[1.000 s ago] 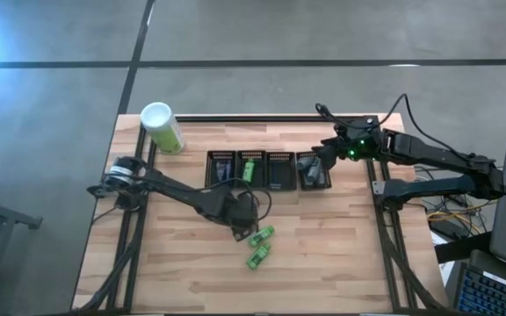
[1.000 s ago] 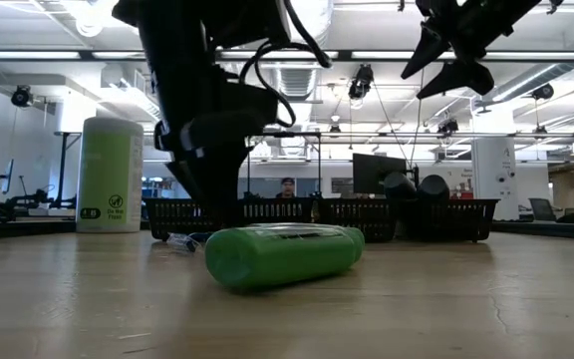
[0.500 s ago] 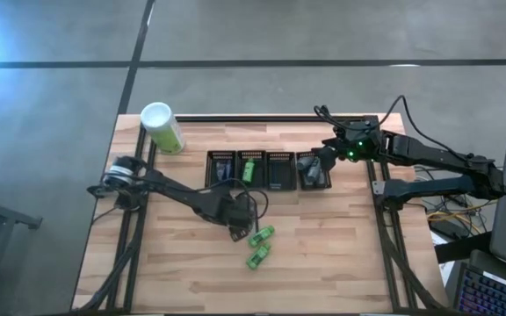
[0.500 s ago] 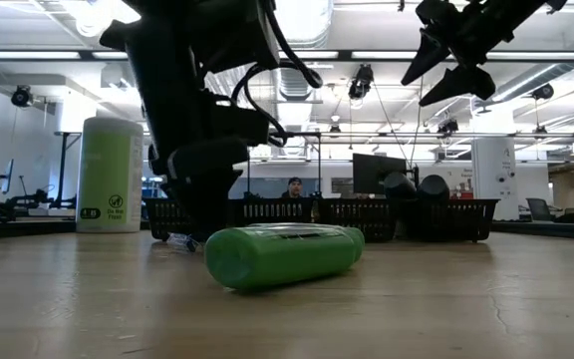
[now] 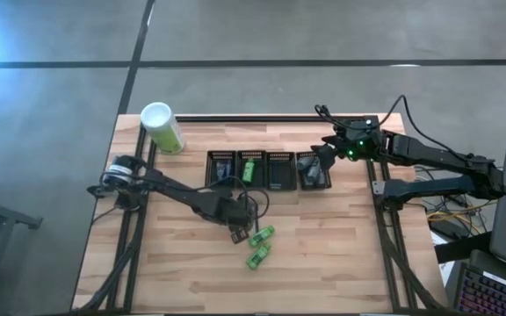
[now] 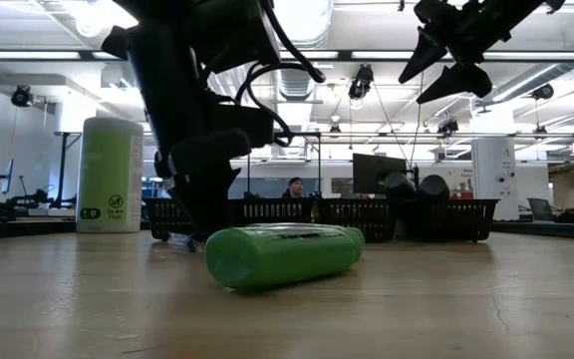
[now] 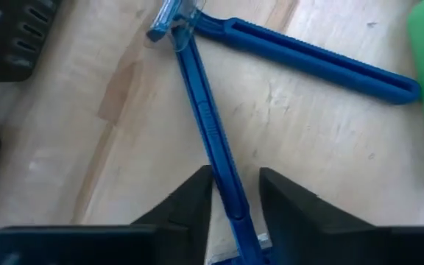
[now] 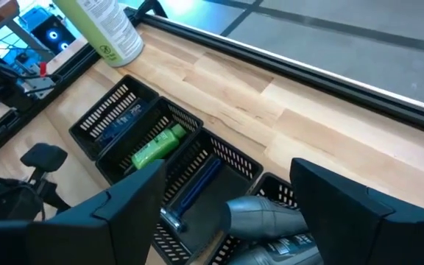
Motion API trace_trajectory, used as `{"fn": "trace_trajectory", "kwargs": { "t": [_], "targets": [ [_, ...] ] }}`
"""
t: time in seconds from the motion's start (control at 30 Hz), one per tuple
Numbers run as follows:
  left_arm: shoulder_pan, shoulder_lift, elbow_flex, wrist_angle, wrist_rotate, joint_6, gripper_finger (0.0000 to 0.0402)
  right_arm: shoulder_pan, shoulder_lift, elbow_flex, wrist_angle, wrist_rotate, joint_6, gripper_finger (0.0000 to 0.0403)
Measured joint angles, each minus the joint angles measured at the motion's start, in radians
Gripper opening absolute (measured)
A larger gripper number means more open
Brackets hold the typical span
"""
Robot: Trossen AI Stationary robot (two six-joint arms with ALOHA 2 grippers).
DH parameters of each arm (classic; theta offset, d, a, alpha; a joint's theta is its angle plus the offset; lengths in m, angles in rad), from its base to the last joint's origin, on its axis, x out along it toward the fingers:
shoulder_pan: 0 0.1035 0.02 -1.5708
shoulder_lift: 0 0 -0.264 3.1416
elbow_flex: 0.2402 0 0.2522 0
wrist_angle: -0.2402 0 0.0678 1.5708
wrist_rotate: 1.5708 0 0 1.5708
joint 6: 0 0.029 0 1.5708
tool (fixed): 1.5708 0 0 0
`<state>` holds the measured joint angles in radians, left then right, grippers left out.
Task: Pick & Place Travel size toiletries
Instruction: Put the blue razor into the middle right black bin
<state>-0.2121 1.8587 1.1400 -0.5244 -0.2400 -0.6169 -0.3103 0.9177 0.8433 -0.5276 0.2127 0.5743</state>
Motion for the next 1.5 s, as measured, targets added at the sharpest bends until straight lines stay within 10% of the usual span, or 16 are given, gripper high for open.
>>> {"fn": "trace_trajectory", "kwargs": {
  "t": [0.23, 0.77, 1.5],
  "targets": [
    [0.012, 0.001, 0.0, 0.0, -0.002, 0.007, 0.0037, 0.0, 0.0, 0.0, 0.001, 0.0, 0.001, 0.026],
    [0.039, -0.115, 0.024, 0.024, 0.015, -0.104, 0.0035, 0.001, 0.0, 0.0, 0.003, -0.036, 0.087, 0.0223],
    [0.315, -0.196, 0.018, 0.554, 0.19, -0.239, 0.0037, 0.001, -0.003, -0.001, 0.041, -0.134, 0.301, 0.028]
  ]
}}
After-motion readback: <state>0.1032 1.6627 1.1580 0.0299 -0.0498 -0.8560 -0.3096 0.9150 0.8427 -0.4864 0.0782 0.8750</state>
